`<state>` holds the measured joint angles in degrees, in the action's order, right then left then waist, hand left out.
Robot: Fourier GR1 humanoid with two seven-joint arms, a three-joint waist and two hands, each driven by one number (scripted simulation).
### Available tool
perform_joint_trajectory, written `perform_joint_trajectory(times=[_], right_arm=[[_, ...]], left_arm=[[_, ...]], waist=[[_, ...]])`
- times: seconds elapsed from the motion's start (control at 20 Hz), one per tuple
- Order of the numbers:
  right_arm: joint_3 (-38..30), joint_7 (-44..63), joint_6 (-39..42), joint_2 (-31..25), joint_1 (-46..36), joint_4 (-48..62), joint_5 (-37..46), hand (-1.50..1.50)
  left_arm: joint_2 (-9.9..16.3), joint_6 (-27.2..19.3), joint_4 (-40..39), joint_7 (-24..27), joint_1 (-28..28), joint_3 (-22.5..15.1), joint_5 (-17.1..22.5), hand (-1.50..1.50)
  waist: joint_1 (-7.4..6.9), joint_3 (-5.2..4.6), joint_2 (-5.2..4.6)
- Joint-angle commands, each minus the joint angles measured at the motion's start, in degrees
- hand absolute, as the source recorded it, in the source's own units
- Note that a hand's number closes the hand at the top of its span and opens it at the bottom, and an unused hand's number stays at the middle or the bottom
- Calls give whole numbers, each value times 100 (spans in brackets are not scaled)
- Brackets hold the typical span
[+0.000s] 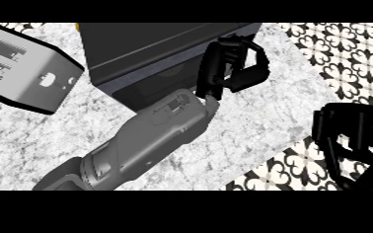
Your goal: Pick up the milk, place it into the microwave and close the microwave
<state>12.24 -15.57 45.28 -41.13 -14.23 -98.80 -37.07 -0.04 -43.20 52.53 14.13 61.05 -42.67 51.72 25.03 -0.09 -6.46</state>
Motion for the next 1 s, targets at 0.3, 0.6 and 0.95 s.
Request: perform_joint_trajectory(times=[0.3,0.6,0.95], right_arm=[[309,-9,1,167,633,-567,-109,150],[411,17,-222,313,962,-958,-23,150],[600,17,-427,453,1429,-1446,161,150]], left_arm=[[4,732,-540,219,-605,843,1116,150],[59,1323,-759,419,-795,651,1359,150],[169,1958,-960,662,-936,538,1590,150]], waist=[[-359,-19,18],[-488,-21,11],[-620,-23,74]])
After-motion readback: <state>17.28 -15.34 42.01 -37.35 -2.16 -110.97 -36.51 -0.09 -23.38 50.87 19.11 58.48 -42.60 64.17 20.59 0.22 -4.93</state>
